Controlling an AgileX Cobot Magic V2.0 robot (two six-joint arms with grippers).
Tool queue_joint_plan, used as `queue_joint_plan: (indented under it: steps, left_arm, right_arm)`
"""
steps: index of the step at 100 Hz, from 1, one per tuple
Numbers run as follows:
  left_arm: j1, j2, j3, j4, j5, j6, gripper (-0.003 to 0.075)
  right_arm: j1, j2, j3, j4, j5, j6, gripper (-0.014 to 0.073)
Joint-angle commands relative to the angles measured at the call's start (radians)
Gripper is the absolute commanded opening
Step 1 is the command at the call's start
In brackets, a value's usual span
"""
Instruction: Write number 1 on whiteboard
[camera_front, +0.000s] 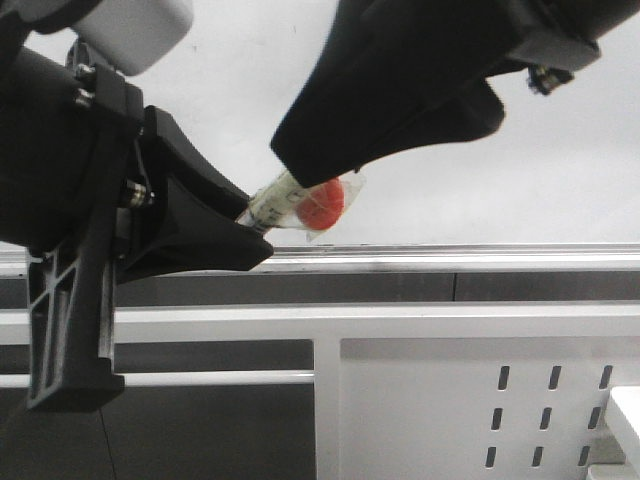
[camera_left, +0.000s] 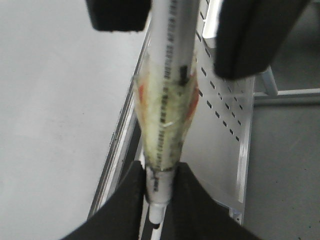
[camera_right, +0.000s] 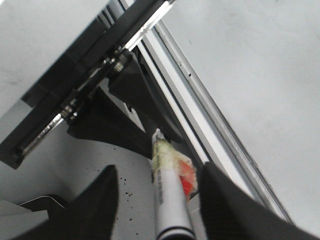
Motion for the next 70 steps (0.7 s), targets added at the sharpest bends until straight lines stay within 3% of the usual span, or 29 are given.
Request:
queue_joint_plan:
  steps: [1, 14, 31, 52, 59, 70]
  left_arm:
    - [-0.007, -0.031, -0.03, -0.01, -0.066, -0.003, -0.002]
    - [-0.007, -0.031, -0.03, -0.01, -0.066, -0.003, -0.002]
    - [-0.007, -0.031, -0.03, -0.01, -0.066, -0.003, -0.002]
    - [-0.007, -0.033, -0.03, -0.022, -0.07, -0.003, -0.0015]
    - [-0.007, -0.039, -0.03, -0.022, -0.072, -0.003, 0.0035]
    - [-0.007, -0.06, -0.03, -0.08, -0.08, -0.011, 0.0187]
  right_arm:
    - [-0.001, -0.014, -0.034, 0.0, -0.045, -0.01, 0.0204]
    - [-0.001, -0.014, -0.034, 0.0, -0.045, -0.01, 0.0111]
    - [-0.001, -0.014, -0.034, 0.0, -0.045, -0.01, -0.0077]
    - [-0.001, -0.014, -0.034, 0.0, -0.047, -0.01, -0.0076]
    - [-0.001, -0.014, -0.034, -0.002, -0.047, -0.01, -0.0076]
    - [-0.001, -0.014, -0.034, -0.002, -0.045, -0.01, -0.0076]
